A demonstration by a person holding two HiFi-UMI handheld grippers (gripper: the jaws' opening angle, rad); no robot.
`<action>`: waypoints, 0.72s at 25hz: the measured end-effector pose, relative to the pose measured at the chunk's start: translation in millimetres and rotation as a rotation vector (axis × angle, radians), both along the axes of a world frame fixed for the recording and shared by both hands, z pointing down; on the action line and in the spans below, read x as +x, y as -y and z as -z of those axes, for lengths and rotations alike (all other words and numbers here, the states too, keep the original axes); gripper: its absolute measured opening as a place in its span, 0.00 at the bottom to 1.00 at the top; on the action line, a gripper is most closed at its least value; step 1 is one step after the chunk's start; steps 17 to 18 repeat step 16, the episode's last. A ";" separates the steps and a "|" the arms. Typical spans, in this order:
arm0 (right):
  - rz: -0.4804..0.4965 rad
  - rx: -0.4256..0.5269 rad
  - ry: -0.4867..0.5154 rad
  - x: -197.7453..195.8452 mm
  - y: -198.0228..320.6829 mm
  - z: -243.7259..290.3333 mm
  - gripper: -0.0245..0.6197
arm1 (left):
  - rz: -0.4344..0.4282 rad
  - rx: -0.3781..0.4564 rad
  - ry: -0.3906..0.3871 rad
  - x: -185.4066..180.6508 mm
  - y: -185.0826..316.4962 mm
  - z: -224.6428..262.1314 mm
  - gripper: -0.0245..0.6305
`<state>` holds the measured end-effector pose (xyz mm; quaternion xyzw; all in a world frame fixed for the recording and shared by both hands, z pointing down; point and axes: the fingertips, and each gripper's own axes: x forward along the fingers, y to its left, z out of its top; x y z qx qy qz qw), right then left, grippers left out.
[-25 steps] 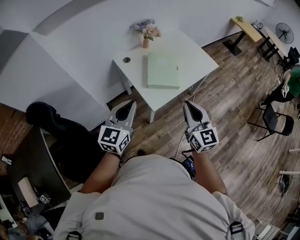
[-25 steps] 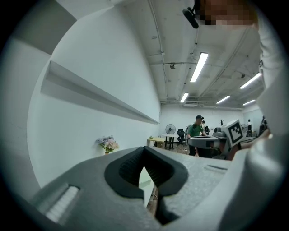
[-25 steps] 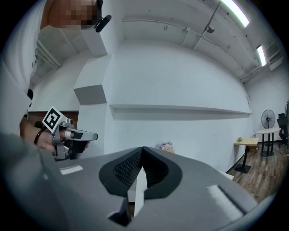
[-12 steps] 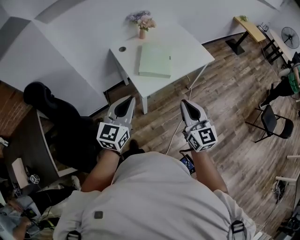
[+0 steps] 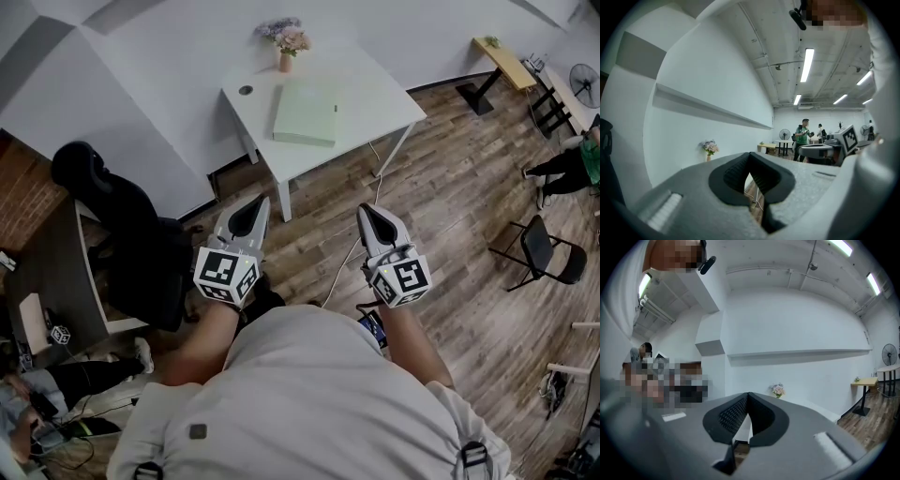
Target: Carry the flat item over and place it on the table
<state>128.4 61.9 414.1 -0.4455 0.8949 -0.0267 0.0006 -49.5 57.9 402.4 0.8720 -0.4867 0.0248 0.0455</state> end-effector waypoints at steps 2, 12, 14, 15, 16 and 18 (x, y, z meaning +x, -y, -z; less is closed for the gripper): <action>0.004 0.003 0.005 1.5 -3.7 1.4 0.05 | 0.008 0.001 0.000 0.0 -5.3 0.9 0.04; 0.014 0.045 -0.010 3.2 -8.5 13.4 0.05 | 0.034 0.008 -0.005 1.0 -14.4 3.8 0.04; 0.015 0.046 -0.010 3.0 -8.9 14.6 0.05 | 0.036 0.006 -0.005 0.4 -15.5 2.9 0.04; 0.015 0.046 -0.009 3.3 -9.1 14.7 0.05 | 0.037 0.006 -0.005 0.3 -15.9 2.5 0.04; 0.015 0.047 -0.008 3.8 -9.3 14.6 0.05 | 0.038 0.006 -0.006 0.3 -16.4 2.3 0.04; 0.015 0.047 -0.008 3.8 -9.3 14.6 0.05 | 0.038 0.006 -0.006 0.3 -16.4 2.3 0.04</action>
